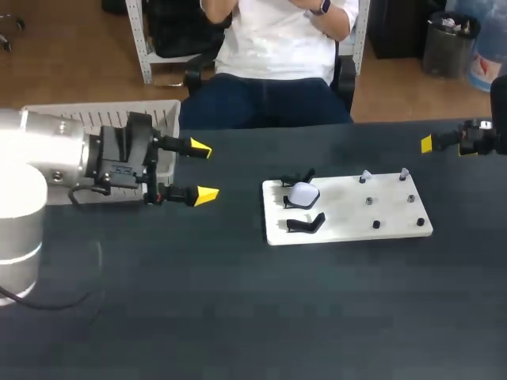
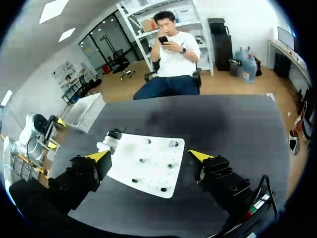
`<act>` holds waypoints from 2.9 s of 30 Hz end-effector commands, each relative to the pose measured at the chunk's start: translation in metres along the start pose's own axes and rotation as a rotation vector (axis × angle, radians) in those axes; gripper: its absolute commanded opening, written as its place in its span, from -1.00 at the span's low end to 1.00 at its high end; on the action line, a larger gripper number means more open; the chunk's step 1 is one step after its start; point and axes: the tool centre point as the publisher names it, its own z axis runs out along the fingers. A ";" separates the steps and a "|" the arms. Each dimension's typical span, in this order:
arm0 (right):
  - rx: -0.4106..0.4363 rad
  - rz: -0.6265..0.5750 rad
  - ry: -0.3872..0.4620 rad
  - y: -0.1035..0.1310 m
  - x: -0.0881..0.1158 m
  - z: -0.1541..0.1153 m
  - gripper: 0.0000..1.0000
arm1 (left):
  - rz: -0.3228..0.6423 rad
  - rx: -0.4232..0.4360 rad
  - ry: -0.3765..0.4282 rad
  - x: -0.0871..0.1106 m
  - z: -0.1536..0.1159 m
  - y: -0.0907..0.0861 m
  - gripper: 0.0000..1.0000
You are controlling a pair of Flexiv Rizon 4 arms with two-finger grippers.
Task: Pick up each earbud case from the left stands, insert the matching earbuds, close the lid, and place the case in the box.
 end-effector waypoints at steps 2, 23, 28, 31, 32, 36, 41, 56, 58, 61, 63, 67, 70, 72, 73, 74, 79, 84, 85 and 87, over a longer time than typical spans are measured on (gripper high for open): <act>0.001 -0.001 0.000 0.000 0.000 0.000 1.00 | -0.019 -0.006 0.142 0.002 0.045 -0.008 1.00; 0.001 -0.001 0.000 0.000 0.000 0.000 1.00 | -0.027 -0.021 0.190 0.003 0.050 -0.010 1.00; 0.001 -0.001 0.000 0.000 0.000 0.000 1.00 | -0.027 -0.021 0.190 0.003 0.050 -0.010 1.00; 0.001 -0.001 0.000 0.000 0.000 0.000 1.00 | -0.023 0.002 0.183 0.011 0.058 -0.007 1.00; 0.001 -0.001 0.000 0.000 0.000 0.000 1.00 | -0.023 0.003 0.172 0.012 0.059 -0.006 1.00; 0.001 -0.001 0.000 0.000 0.000 0.000 1.00 | -0.003 0.023 0.134 0.019 0.065 -0.002 1.00; 0.001 -0.001 0.000 0.000 0.000 0.000 1.00 | -0.004 0.049 0.116 0.026 0.075 0.001 1.00; 0.001 -0.001 0.000 0.000 0.000 0.000 1.00 | 0.000 0.099 0.090 0.024 0.114 -0.004 1.00; 0.001 -0.001 0.000 0.000 0.000 0.000 1.00 | 0.002 0.104 0.087 0.023 0.121 -0.003 1.00; 0.001 -0.001 0.000 0.000 0.000 0.000 1.00 | -0.004 0.105 0.083 0.024 0.129 0.000 1.00; 0.001 -0.001 0.000 0.000 0.000 0.000 1.00 | -0.007 0.110 0.083 0.026 0.133 0.002 1.00; 0.001 -0.001 0.000 0.000 0.000 0.000 1.00 | -0.018 0.129 0.084 0.029 0.142 0.006 1.00; 0.001 -0.001 0.000 0.000 0.000 0.000 1.00 | -0.029 0.132 0.083 0.032 0.148 0.008 1.00; 0.001 -0.001 0.000 0.000 0.000 0.000 1.00 | -0.032 0.135 0.080 0.033 0.151 0.009 1.00; 0.001 -0.001 0.000 0.000 0.000 0.000 1.00 | -0.033 0.136 0.080 0.034 0.152 0.009 1.00; 0.001 -0.001 0.000 0.000 0.000 0.000 1.00 | -0.035 0.138 0.079 0.034 0.153 0.010 1.00; 0.001 -0.001 0.000 0.000 0.000 0.000 1.00 | -0.049 0.145 0.081 0.037 0.160 0.011 0.95; 0.001 -0.001 0.000 0.000 0.000 0.000 1.00 | -0.059 0.148 0.081 0.042 0.165 0.014 0.98; 0.001 -0.001 0.000 0.000 0.000 0.000 1.00 | -0.063 0.151 0.080 0.043 0.166 0.015 0.98; 0.001 -0.001 0.000 0.000 0.000 0.000 1.00 | -0.069 0.157 0.071 0.045 0.167 0.017 0.96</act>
